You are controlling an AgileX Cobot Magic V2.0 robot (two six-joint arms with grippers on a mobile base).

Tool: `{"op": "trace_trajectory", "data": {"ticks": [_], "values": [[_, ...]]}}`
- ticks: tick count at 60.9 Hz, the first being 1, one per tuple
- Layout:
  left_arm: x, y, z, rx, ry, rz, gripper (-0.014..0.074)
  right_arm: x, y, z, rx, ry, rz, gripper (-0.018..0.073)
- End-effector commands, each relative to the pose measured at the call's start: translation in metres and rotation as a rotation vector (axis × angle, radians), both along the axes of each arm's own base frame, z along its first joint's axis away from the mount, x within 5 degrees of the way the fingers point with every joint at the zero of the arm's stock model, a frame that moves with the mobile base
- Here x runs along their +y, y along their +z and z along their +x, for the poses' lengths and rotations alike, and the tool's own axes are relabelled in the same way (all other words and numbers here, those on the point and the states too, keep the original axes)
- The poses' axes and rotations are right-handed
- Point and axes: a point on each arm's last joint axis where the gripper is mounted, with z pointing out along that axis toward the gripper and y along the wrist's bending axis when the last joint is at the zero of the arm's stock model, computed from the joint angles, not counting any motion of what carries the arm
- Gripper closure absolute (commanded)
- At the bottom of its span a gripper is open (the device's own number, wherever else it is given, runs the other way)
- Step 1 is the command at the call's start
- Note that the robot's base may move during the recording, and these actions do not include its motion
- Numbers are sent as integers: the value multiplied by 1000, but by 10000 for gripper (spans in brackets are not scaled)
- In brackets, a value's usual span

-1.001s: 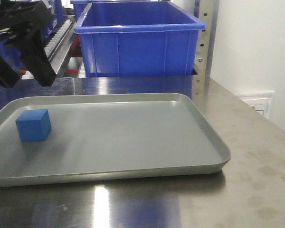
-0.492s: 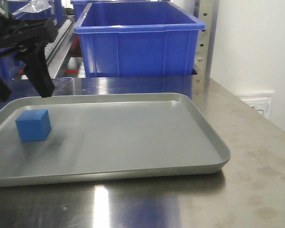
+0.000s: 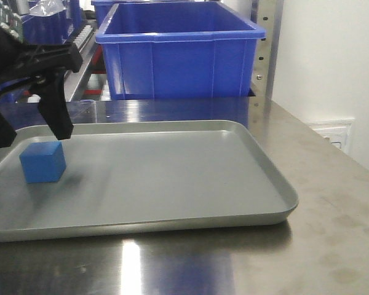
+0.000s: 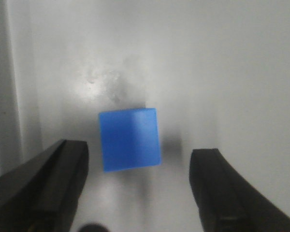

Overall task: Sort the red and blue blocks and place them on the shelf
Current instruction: 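Move the left gripper down over the blue cube, then lower the left gripper around the blue cube and close it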

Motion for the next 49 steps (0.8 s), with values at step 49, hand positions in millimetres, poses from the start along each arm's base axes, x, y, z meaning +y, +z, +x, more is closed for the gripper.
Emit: {"op": "trace_trajectory", "data": {"ticks": [49], "values": [[-8, -4, 15, -42, 34, -12, 94, -1, 18, -1, -125, -9, -5, 511]]}}
